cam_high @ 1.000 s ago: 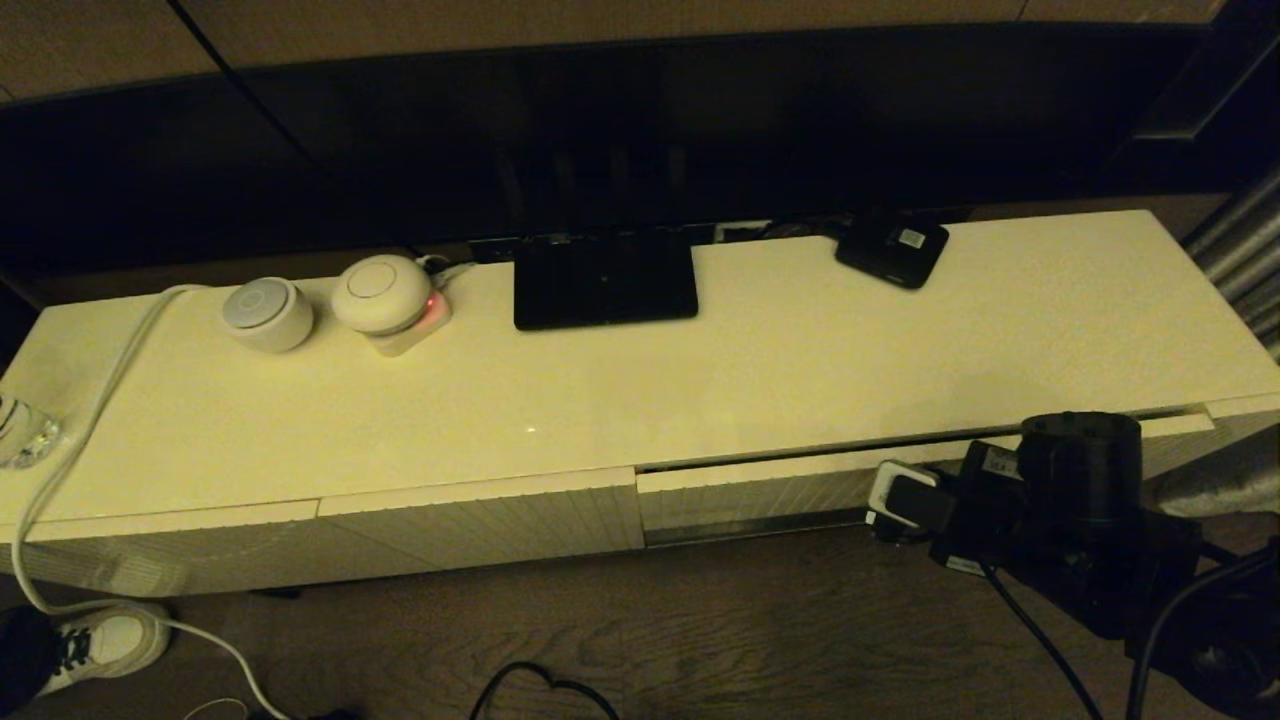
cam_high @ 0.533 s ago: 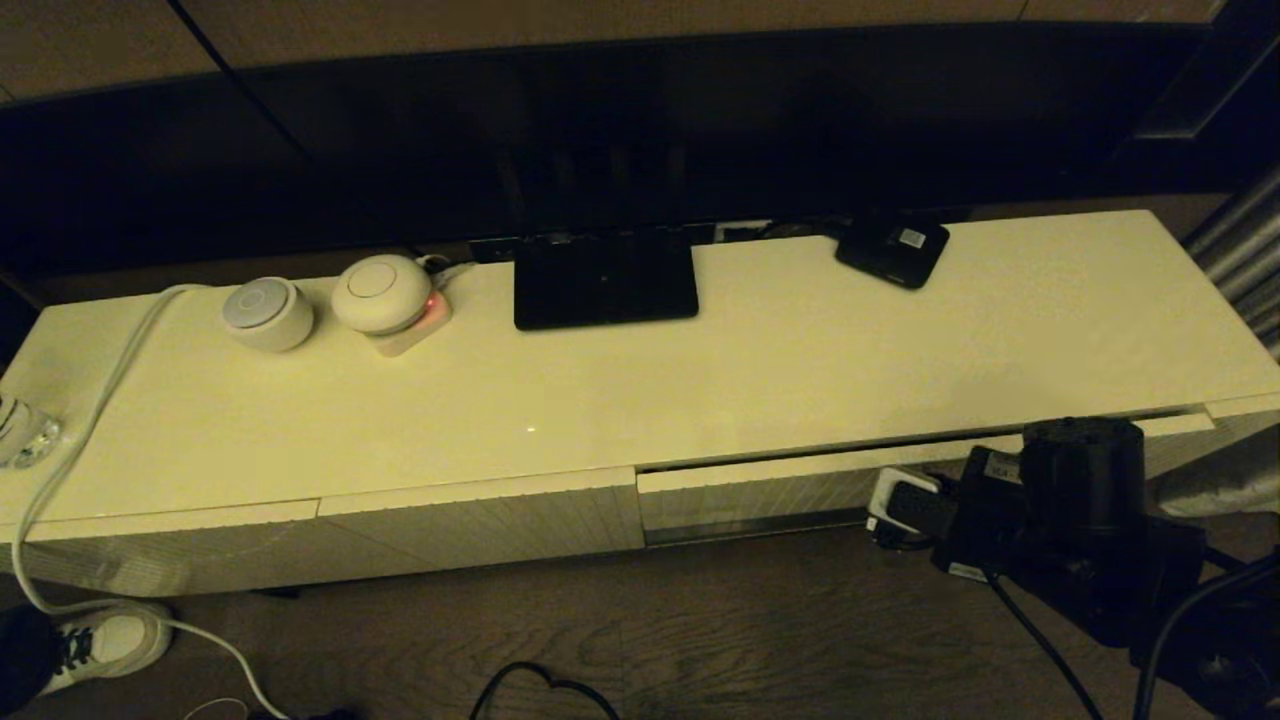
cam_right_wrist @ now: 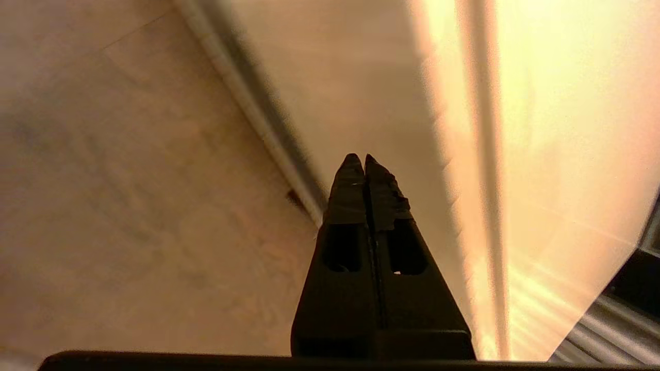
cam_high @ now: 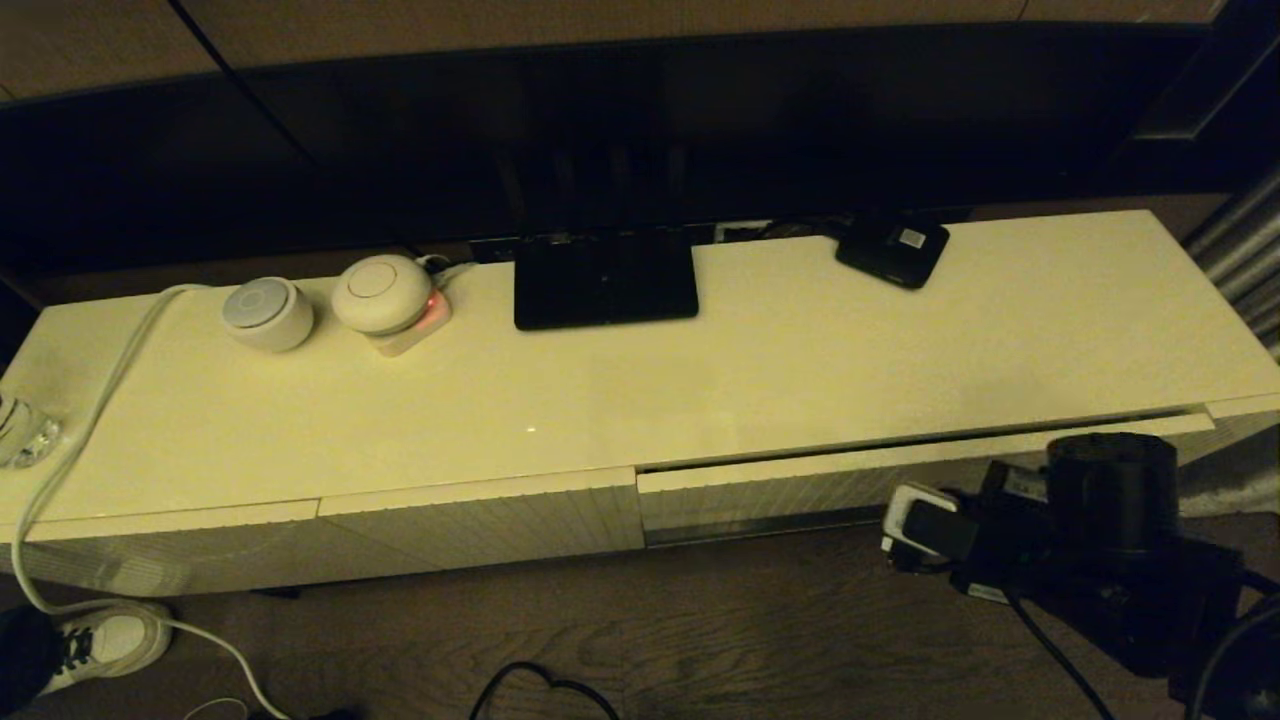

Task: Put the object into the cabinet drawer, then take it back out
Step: Close the drawer, then open the drawer

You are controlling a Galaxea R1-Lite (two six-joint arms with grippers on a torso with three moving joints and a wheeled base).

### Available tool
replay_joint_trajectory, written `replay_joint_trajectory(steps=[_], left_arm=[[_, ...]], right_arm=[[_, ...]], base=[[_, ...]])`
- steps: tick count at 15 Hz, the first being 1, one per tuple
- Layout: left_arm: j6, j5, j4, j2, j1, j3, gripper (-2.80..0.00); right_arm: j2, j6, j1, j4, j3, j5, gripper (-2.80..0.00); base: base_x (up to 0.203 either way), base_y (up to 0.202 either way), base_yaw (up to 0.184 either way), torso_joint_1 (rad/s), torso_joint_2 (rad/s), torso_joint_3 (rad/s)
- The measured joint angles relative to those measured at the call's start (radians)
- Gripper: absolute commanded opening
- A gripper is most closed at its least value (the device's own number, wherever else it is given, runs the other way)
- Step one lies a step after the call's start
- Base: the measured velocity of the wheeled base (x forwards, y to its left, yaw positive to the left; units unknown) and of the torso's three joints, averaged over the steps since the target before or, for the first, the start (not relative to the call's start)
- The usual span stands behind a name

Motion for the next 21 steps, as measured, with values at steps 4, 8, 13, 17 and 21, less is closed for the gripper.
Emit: replay_joint_trajectory(steps=[4, 8, 13, 17, 21], left_arm=[[0.0, 0.0, 0.0, 0.0, 0.0, 0.0, -2.8], [-0.001, 0.0, 0.0, 0.0, 0.0, 0.0, -2.8], [-0.001, 0.0, 0.0, 0.0, 0.0, 0.0, -2.8], [0.0, 0.0, 0.0, 0.0, 0.0, 0.0, -2.8], [-0.001, 0.0, 0.0, 0.0, 0.0, 0.0, -2.8]], right_arm=[[-0.171, -0.002, 0.031, 0.138, 0.143, 0.005, -2.8], [-0.358, 0.007, 0.051, 0.417, 0.212, 0.025, -2.8], [-0.453, -0.001, 0.044, 0.561, 0.257, 0.15, -2.8], [-0.444, -0.006, 0.046, 0.595, 0.258, 0.225, 0.0], [-0.329, -0.001, 0.046, 0.585, 0.22, 0.277, 0.0]], base=[[0.0, 0.0, 0.0, 0.0, 0.0, 0.0], [0.0, 0.0, 0.0, 0.0, 0.0, 0.0], [0.0, 0.0, 0.0, 0.0, 0.0, 0.0], [0.0, 0.0, 0.0, 0.0, 0.0, 0.0], [0.0, 0.0, 0.0, 0.0, 0.0, 0.0]])
